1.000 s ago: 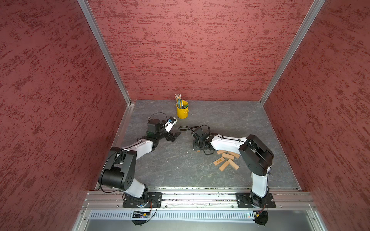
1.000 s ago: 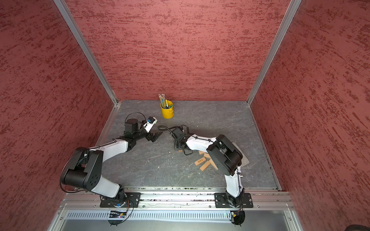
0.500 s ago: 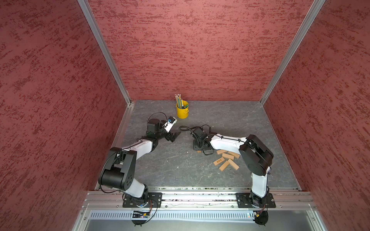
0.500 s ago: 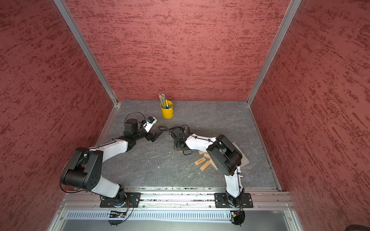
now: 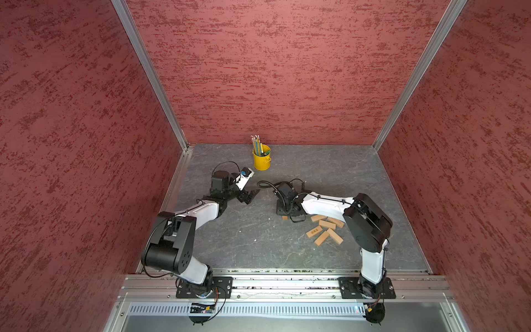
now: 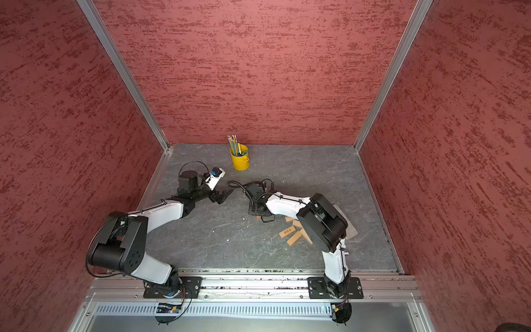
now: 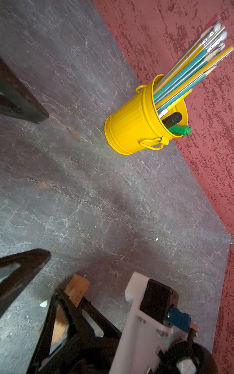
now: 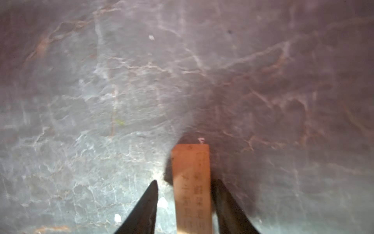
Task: Assemble the number 8 with building blocks
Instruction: Adjust the building block at the center of the board, then assemble the building block at the center of the board.
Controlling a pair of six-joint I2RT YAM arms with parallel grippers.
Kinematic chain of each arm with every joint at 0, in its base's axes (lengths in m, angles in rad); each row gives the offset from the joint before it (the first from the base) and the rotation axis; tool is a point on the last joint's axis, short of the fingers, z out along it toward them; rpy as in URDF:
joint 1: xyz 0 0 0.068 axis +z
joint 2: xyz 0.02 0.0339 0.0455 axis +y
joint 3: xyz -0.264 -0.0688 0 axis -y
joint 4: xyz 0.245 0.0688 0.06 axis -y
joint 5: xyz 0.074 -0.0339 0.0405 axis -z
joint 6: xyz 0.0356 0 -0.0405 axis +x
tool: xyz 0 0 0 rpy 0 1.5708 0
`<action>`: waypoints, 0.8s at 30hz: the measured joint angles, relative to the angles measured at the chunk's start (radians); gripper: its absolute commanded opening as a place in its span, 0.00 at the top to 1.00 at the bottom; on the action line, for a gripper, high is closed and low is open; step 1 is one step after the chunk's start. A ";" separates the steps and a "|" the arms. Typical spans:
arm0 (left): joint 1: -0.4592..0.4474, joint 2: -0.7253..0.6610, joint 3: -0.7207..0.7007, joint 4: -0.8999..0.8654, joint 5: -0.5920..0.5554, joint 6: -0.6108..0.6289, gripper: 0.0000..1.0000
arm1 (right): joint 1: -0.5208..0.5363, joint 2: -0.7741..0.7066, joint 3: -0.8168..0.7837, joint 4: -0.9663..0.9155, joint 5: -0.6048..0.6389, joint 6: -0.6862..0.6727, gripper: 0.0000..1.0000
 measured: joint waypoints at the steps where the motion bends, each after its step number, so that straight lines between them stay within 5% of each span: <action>1: 0.000 0.000 0.000 0.000 0.000 0.000 0.01 | 0.000 -0.004 -0.001 0.005 -0.005 0.003 0.01; 12: 0.002 0.000 0.000 0.002 0.001 -0.001 0.01 | 0.010 -0.103 -0.042 -0.103 0.107 -0.125 0.01; 17: 0.011 0.000 0.000 0.025 0.008 -0.010 0.01 | 0.006 -0.293 -0.035 -0.164 0.357 -0.431 0.05; 21: 0.016 0.000 0.000 0.029 0.015 -0.012 0.00 | 0.005 -0.513 -0.124 -0.156 0.382 -0.736 0.18; 24: 0.016 0.000 0.000 0.029 0.017 -0.012 0.00 | 0.005 -0.625 -0.205 -0.173 0.377 -0.938 0.15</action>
